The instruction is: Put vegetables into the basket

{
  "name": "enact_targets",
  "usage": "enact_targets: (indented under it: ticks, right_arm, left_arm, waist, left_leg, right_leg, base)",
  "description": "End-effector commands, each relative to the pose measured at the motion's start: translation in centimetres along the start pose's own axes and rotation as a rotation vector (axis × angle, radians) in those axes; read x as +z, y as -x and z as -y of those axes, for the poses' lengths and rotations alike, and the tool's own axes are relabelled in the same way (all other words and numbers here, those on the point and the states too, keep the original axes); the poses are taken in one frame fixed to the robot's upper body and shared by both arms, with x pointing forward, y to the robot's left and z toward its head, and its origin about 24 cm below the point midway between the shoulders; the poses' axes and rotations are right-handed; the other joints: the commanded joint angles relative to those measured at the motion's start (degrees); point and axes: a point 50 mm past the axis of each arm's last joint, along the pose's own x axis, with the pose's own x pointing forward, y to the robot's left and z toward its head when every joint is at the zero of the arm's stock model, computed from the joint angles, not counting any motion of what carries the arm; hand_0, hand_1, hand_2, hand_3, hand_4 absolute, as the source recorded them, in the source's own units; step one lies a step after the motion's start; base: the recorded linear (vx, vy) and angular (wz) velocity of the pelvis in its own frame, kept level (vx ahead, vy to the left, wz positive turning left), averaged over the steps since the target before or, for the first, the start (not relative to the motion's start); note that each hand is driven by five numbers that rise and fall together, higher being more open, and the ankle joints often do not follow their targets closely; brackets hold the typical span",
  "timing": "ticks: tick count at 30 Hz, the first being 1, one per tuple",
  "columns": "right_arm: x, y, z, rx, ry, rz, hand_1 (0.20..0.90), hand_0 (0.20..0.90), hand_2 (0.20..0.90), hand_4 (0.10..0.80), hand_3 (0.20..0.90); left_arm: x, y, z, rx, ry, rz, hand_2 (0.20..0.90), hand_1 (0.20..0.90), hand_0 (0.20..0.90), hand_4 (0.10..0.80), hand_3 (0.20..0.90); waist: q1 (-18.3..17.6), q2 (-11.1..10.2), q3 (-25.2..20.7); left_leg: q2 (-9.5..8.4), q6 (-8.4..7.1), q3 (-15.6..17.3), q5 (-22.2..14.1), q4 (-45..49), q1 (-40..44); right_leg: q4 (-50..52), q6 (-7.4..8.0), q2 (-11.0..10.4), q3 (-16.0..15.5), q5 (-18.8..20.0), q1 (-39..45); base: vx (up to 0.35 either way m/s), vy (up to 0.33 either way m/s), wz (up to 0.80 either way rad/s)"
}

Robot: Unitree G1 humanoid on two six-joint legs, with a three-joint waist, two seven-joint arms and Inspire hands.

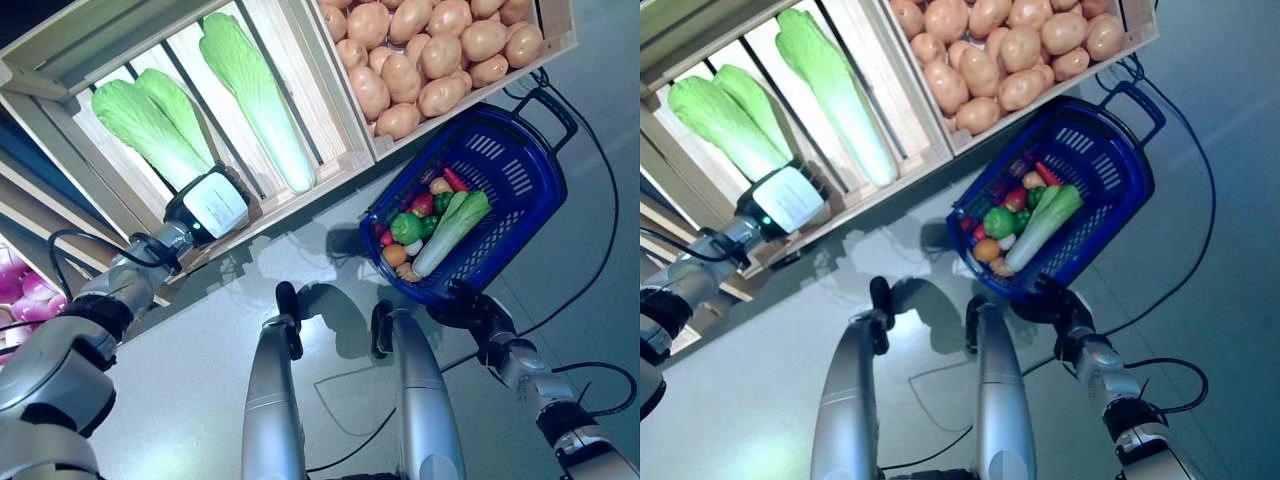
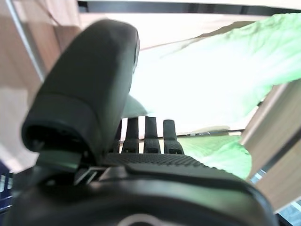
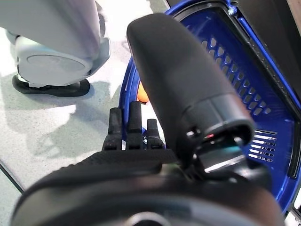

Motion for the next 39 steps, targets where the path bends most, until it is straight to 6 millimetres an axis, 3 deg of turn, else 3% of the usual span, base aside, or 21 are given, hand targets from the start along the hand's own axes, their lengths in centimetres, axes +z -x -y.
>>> enact_targets:
  ticks: [1, 16, 23, 30, 38, 39]
  right_arm:
    - [1.2, 1.5, 3.8, -0.136, -0.017, 0.077, 0.900, 0.900, 0.900, 0.800, 0.900]
    - [1.3, 1.4, 3.3, -0.125, -0.013, 0.081, 0.900, 0.900, 0.900, 0.800, 0.900]
    - [0.8, 1.3, 2.7, -0.093, -0.016, 0.074, 0.900, 0.900, 0.900, 0.800, 0.900]
    - [-1.2, 1.8, 2.0, -0.089, -0.036, 0.035, 0.900, 0.900, 0.900, 0.800, 0.900]
    - [-3.4, 3.1, 1.3, -0.102, -0.089, 0.048, 0.900, 0.900, 0.900, 0.800, 0.900]
    - [-3.9, 3.4, 0.8, -0.105, -0.098, 0.054, 0.900, 0.900, 0.900, 0.800, 0.900]
  left_arm:
    - [-7.3, -0.1, -2.1, 0.142, -0.147, -0.234, 0.300, 0.300, 0.300, 0.400, 0.300]
    - [-7.3, 0.9, -1.5, 0.180, -0.067, -0.368, 0.300, 0.300, 0.300, 0.400, 0.300]
    - [-6.6, 1.2, -1.9, 0.296, 0.038, -0.415, 0.300, 0.300, 0.300, 0.400, 0.300]
    - [-4.7, 2.1, -1.6, 0.381, 0.177, -0.446, 0.300, 0.300, 0.300, 0.400, 0.300]
    - [-2.5, 2.7, -2.9, 0.562, 0.652, -0.624, 0.300, 0.300, 0.300, 0.400, 0.300]
    - [-1.2, 2.9, -3.4, 0.596, 0.865, -0.684, 0.300, 0.300, 0.300, 0.400, 0.300]
  waist:
    - [-1.60, 0.89, -0.05]
    - [-1.07, 0.30, -0.05]
    - [-0.49, -0.15, -0.05]
    - [0.42, -0.63, -3.13]
    - [2.00, -0.73, -7.43]
    - [2.69, -0.67, -8.37]
  left_leg:
    - [0.57, 0.18, 0.24, -13.21, 9.23, 1.08]
    - [0.64, -0.25, -0.28, -13.07, 8.82, 1.86]
    - [0.56, -0.95, 0.48, -9.91, 1.05, 9.72]
    - [-0.48, -0.88, 0.25, -5.74, -9.69, 18.47]
    - [-2.85, -0.21, -0.23, -1.39, -22.66, 28.39]
    - [-3.29, -0.27, -0.30, -0.83, -25.77, 30.84]
  right_leg:
    - [-7.18, 2.40, -1.81, 1.26, 9.37, 0.96]
    - [-6.50, 2.39, -1.46, 0.66, 8.65, 1.61]
    - [-14.32, 2.70, -0.46, 0.16, 10.69, 9.89]
    - [-26.51, 3.16, -0.11, -0.46, 14.11, 19.11]
    - [-39.91, 4.18, -1.25, -3.68, 18.04, 29.78]
    - [-43.13, 4.47, -1.31, -4.58, 18.57, 32.73]
  base:
    - [-0.040, 0.014, -0.01]
    - [-0.009, -0.001, 0.00]
    - [0.035, -0.009, 0.03]
    - [0.101, -0.025, 0.00]
    - [0.132, -0.039, 0.01]
    - [0.125, -0.054, -0.02]
